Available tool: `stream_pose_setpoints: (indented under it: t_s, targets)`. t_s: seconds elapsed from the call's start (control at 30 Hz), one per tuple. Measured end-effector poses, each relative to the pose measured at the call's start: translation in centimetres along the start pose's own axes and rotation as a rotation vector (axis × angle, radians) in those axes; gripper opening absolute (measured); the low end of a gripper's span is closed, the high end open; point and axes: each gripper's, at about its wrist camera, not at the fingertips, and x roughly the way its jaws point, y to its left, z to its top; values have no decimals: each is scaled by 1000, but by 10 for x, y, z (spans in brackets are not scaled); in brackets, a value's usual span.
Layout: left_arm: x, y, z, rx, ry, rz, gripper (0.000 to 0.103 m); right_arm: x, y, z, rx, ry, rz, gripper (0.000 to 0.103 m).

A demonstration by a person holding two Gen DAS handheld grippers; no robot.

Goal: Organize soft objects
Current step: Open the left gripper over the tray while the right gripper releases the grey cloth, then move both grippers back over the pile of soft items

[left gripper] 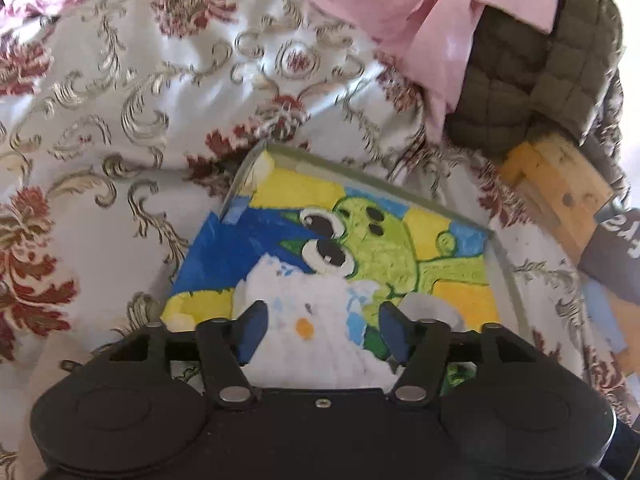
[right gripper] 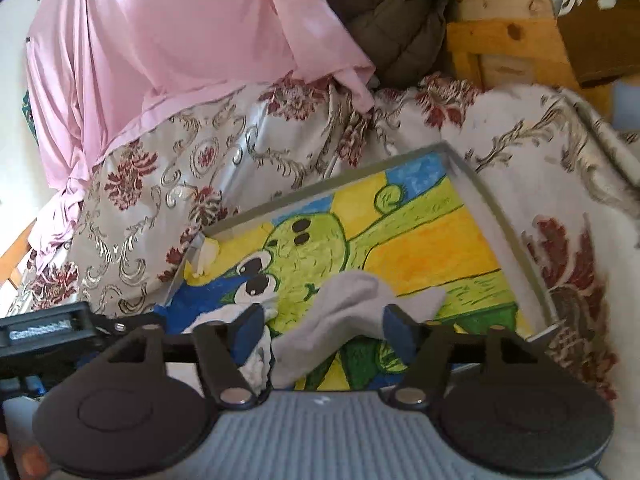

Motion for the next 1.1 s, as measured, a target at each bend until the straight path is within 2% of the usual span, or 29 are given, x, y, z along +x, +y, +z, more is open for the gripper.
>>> stream_pose_setpoints:
  t_s: [0.07, 0.2, 0.27, 0.4, 0.57, 0.73, 0.97, 1.1]
  targets:
    - [-14, -4, -1, 15, -40, 1, 75, -14, 3, 2, -2, -25, 3, 86]
    - [-44, -14, -4, 63, -104, -3, 87, -47, 12, 4, -19, -81, 13, 94]
    - [-61, -18, -7, 89, -137, -4, 94, -66, 18, 5, -36, -117, 12, 102]
    - [-101, -24, -20, 145, -220, -22, 102, -106, 28, 2, -69, -200, 3, 103]
    - [-153, -27, -38, 177, -299, -54, 102, -154, 37, -12, -90, -284, -2, 103]
    - [-197, -26, -60, 202, -368, -54, 102, -197, 50, -38, -144, -359, -18, 103]
    - [-253, -16, -103, 238, -468, 1, 102, -246, 65, -87, -213, -486, -19, 103]
    - [-278, -3, -123, 254, -478, 35, 102, -265, 66, -108, -228, -508, 28, 103]
